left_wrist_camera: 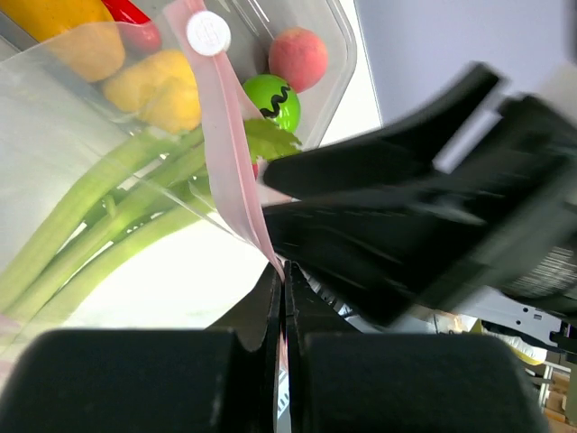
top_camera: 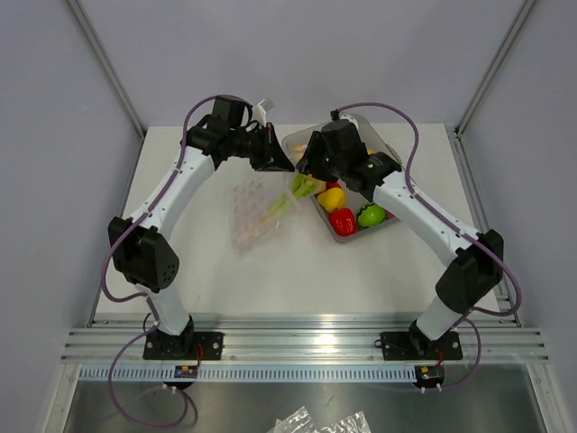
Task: Place the food in the zip-top bag and seal the zipper
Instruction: Adjust the fake vegetable in the zipper food storage bag.
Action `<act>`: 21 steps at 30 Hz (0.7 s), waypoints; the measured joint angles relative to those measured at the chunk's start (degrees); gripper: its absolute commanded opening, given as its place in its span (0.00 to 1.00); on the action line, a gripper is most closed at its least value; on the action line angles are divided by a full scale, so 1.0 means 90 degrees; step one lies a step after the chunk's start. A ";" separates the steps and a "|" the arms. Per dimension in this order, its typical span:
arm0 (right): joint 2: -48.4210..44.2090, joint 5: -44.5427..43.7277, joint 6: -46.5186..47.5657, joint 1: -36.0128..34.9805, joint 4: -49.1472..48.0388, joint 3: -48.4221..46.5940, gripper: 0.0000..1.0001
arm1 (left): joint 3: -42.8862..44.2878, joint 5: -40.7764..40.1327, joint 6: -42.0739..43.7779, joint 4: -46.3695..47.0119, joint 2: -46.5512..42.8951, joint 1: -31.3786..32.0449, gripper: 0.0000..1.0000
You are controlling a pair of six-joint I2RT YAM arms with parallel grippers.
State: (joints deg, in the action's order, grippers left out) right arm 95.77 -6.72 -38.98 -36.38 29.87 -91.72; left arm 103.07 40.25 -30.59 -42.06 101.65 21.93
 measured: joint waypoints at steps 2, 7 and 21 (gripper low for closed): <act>-0.0255 -0.0056 0.0027 0.0005 -0.0002 0.0068 0.54 | -0.0046 0.0015 -0.0024 0.0066 0.0015 0.0000 0.00; -0.0478 -0.0287 0.0053 0.0056 -0.0005 0.0148 0.42 | -0.0063 0.0044 -0.0112 0.0136 0.0022 0.0000 0.00; 0.0959 -0.0410 0.0080 0.0102 0.0151 -0.0265 0.42 | -0.0063 0.0146 -0.0134 0.0199 0.0022 0.0012 0.00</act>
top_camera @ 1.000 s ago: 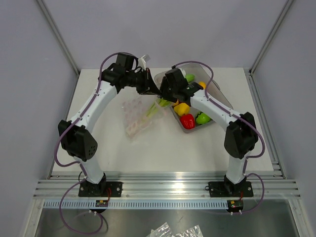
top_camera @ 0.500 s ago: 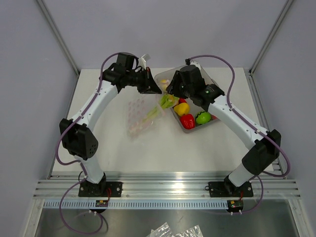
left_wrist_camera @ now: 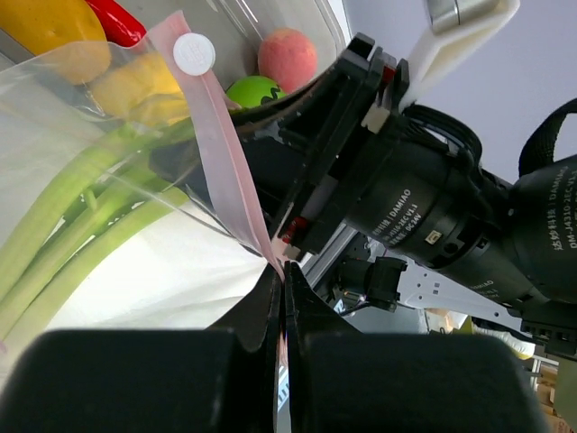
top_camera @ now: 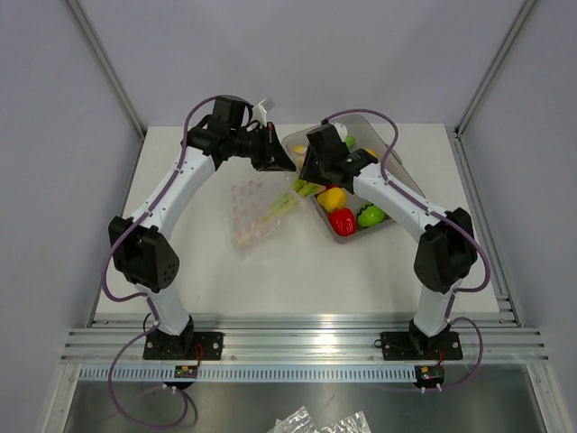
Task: Place the food in the zip-top bag and seal the zipper
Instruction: Adjust the fake vegetable in the zipper food storage bag.
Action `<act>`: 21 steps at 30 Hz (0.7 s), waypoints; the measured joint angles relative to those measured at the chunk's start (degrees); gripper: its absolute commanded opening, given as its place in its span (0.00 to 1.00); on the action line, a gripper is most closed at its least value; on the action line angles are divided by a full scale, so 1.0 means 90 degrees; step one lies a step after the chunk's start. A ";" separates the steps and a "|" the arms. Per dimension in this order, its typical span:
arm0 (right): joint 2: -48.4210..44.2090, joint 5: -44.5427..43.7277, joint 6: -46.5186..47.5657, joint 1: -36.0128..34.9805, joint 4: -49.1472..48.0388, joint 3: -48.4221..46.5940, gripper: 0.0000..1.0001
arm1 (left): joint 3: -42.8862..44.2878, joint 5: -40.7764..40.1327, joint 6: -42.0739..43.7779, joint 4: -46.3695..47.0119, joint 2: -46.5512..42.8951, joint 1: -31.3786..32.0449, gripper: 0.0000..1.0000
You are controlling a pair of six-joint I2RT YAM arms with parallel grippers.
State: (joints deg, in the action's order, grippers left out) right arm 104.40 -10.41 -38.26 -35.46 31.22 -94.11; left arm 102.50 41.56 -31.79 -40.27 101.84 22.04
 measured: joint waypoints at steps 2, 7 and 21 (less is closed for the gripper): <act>0.0109 -0.0104 0.0012 0.0000 0.0078 -0.0136 0.40 | 0.0000 0.0007 0.0000 -0.0017 0.0000 0.0000 0.00; 0.0117 -0.0374 0.0114 0.0000 0.0109 -0.0316 0.03 | 0.0000 0.0034 0.0000 -0.0010 0.0000 0.0005 0.00; 0.0216 0.0986 0.0250 0.0102 -0.0593 -0.0342 0.00 | -0.0015 0.0109 0.0107 -0.0053 0.0000 0.0068 0.00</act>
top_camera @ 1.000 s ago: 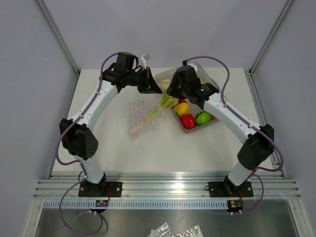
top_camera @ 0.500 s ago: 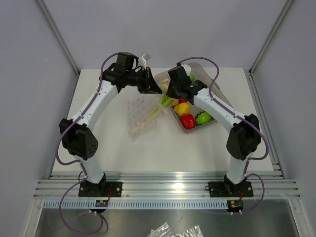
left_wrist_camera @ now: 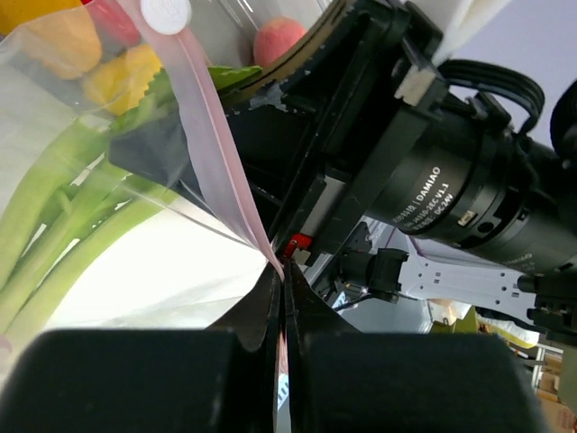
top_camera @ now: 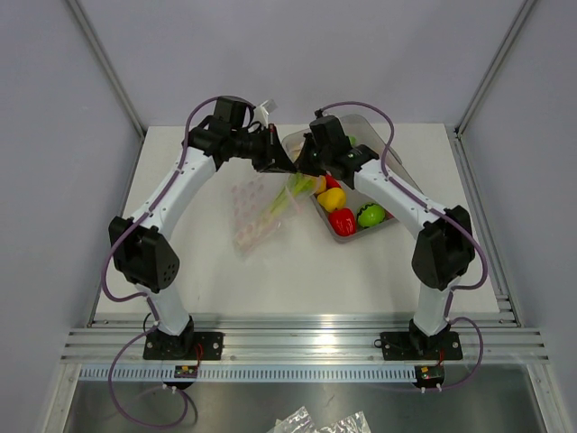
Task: Place the food in the zip-top bag and seal the zipper
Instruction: Adjust the fake vegetable in the zipper food storage bag.
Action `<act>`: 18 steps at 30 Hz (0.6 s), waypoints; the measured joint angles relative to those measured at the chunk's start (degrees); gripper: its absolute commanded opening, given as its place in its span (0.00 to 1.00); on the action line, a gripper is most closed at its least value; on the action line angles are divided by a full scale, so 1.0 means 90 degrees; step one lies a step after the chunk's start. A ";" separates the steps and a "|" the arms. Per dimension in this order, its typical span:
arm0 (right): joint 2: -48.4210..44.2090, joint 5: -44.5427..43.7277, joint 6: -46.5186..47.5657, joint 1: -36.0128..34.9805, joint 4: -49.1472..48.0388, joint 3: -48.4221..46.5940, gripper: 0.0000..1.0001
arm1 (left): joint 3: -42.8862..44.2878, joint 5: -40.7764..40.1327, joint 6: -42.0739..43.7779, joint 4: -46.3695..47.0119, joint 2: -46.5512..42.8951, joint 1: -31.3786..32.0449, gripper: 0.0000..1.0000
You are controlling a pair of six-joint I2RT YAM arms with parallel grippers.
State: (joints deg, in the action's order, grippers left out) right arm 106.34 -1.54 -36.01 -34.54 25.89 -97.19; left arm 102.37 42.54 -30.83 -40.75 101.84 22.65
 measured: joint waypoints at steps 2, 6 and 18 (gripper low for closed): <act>0.0092 0.0180 -0.0029 0.0024 -0.0049 -0.0019 0.00 | 0.0005 -0.0029 0.0041 -0.0049 0.0002 0.0000 0.00; 0.0525 0.0338 -0.0192 0.0017 -0.0036 -0.0291 0.00 | 0.0005 0.0002 0.0070 -0.0119 0.0012 0.0053 0.00; 0.0775 -0.0070 -0.0364 -0.0024 0.0442 -0.0415 0.31 | 0.0005 -0.0002 0.0085 -0.0126 0.0032 0.0131 0.00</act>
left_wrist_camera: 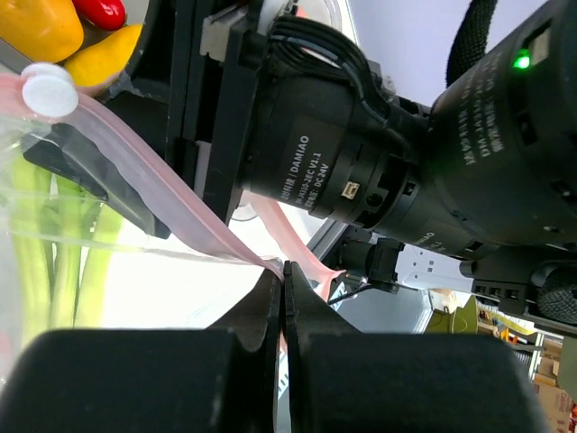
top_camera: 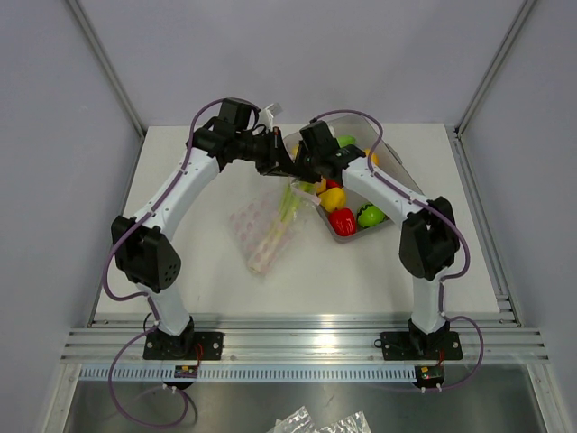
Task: Place the food in the zip-top bag and seal the zipper
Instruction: Adjust the fake vegetable in the zipper food storage bag, then adjust the zipper food storage bag at the center of the board.
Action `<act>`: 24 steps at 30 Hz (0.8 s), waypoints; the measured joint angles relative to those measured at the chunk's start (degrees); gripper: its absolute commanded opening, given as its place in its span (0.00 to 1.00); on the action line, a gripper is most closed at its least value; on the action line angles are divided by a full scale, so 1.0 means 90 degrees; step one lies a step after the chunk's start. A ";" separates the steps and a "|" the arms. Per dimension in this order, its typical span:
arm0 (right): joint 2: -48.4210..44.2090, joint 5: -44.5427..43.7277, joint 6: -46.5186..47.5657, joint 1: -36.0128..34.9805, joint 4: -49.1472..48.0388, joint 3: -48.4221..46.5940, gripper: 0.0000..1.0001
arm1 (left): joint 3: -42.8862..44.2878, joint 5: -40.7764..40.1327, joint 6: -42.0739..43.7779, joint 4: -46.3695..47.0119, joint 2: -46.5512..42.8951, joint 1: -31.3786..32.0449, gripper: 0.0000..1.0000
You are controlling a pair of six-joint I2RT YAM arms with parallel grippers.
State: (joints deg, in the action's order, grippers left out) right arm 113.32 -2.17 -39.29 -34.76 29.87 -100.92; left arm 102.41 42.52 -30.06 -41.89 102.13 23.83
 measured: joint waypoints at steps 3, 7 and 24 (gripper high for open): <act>-0.0187 -0.0107 0.0056 0.0005 0.0058 0.0080 0.33 | 0.0000 0.0015 0.0002 0.0002 0.0000 0.0000 0.00; -0.0872 -0.0262 0.0131 0.0029 0.0240 0.0359 0.39 | 0.0000 0.0097 0.0010 0.0000 0.0000 -0.0010 0.00; -0.2494 -0.0461 0.0316 0.0617 0.0308 0.1105 0.50 | 0.0500 0.0148 0.0389 -0.0228 0.0335 -0.0044 0.00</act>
State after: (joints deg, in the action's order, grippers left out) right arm 90.87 -6.33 -36.45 -29.21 32.64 -90.98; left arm 106.91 43.86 -26.57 -43.94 105.14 23.44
